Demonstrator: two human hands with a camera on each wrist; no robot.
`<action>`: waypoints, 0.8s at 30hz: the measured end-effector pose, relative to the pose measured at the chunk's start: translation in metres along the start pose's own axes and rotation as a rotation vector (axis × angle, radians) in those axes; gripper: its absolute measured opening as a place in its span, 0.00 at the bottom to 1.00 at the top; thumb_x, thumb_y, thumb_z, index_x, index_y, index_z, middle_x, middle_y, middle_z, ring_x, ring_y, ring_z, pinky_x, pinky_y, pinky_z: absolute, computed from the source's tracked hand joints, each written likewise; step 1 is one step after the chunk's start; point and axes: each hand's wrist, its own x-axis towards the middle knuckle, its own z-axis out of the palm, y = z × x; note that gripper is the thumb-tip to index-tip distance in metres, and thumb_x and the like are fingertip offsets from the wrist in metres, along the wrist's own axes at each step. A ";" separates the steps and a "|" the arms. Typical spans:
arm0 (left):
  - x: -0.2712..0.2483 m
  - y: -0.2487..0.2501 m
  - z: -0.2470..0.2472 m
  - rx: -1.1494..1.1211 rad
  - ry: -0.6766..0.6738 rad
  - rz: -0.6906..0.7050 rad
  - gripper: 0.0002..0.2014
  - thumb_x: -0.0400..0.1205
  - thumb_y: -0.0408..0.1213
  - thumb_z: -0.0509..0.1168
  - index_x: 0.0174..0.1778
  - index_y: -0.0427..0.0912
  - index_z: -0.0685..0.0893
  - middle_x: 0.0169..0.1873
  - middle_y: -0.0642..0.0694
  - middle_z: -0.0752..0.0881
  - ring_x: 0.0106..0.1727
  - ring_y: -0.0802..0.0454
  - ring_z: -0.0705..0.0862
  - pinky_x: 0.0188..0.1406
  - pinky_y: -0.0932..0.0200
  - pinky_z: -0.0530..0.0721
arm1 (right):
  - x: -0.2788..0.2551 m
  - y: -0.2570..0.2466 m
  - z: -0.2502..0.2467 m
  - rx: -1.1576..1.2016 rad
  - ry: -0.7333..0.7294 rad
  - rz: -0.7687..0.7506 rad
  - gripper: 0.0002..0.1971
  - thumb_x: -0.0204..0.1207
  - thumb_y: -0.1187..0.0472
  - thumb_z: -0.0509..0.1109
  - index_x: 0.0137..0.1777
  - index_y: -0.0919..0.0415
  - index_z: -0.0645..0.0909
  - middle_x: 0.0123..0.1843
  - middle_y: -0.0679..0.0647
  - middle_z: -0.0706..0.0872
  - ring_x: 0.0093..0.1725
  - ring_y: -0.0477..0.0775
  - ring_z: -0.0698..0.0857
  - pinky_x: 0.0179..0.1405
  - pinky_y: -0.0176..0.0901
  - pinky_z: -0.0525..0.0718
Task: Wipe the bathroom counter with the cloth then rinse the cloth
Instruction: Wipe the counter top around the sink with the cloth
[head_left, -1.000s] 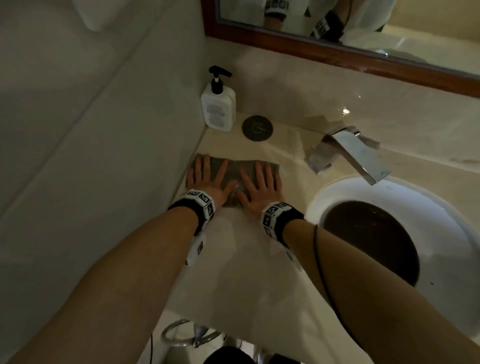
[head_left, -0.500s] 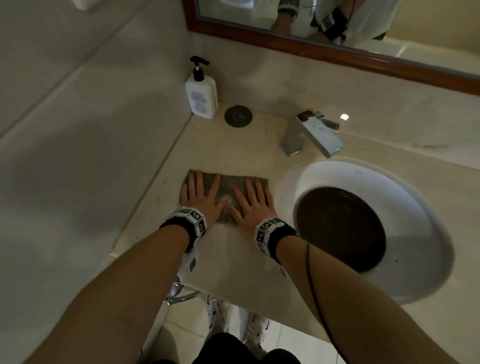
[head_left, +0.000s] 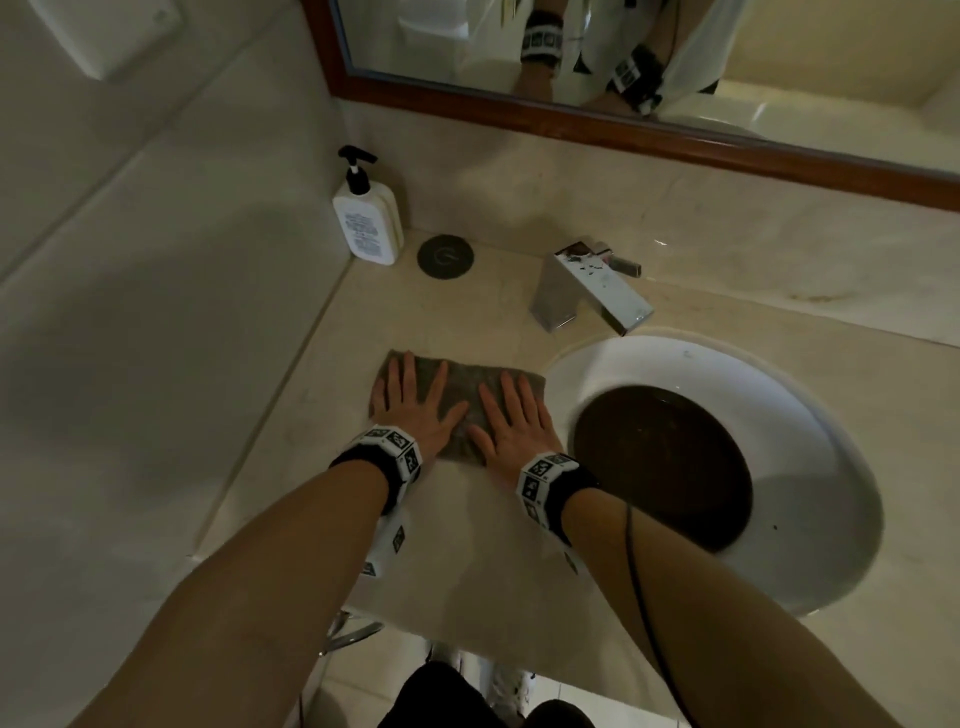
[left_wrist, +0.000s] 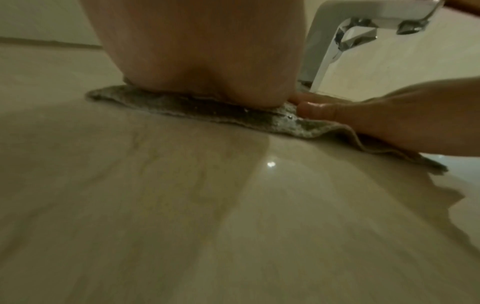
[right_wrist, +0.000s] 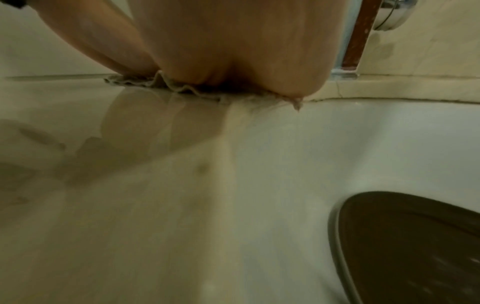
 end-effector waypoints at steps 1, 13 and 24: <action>0.008 -0.001 -0.004 -0.004 -0.009 0.010 0.37 0.80 0.70 0.40 0.82 0.62 0.34 0.82 0.41 0.30 0.83 0.40 0.31 0.81 0.42 0.34 | 0.007 0.001 -0.002 0.000 -0.006 0.008 0.34 0.84 0.37 0.42 0.86 0.48 0.37 0.86 0.54 0.33 0.85 0.56 0.33 0.82 0.51 0.32; 0.090 -0.025 -0.036 0.038 0.042 0.175 0.30 0.86 0.59 0.40 0.83 0.58 0.38 0.83 0.41 0.32 0.83 0.42 0.31 0.82 0.45 0.34 | 0.090 -0.019 -0.038 0.046 -0.014 0.151 0.32 0.84 0.36 0.39 0.85 0.43 0.37 0.86 0.53 0.32 0.84 0.61 0.33 0.79 0.60 0.29; 0.079 -0.075 -0.039 0.013 0.012 0.068 0.31 0.85 0.62 0.38 0.83 0.60 0.36 0.83 0.42 0.31 0.82 0.42 0.28 0.81 0.45 0.31 | 0.108 -0.060 -0.021 -0.076 0.082 0.048 0.32 0.81 0.35 0.33 0.85 0.40 0.41 0.87 0.52 0.38 0.85 0.64 0.35 0.79 0.68 0.30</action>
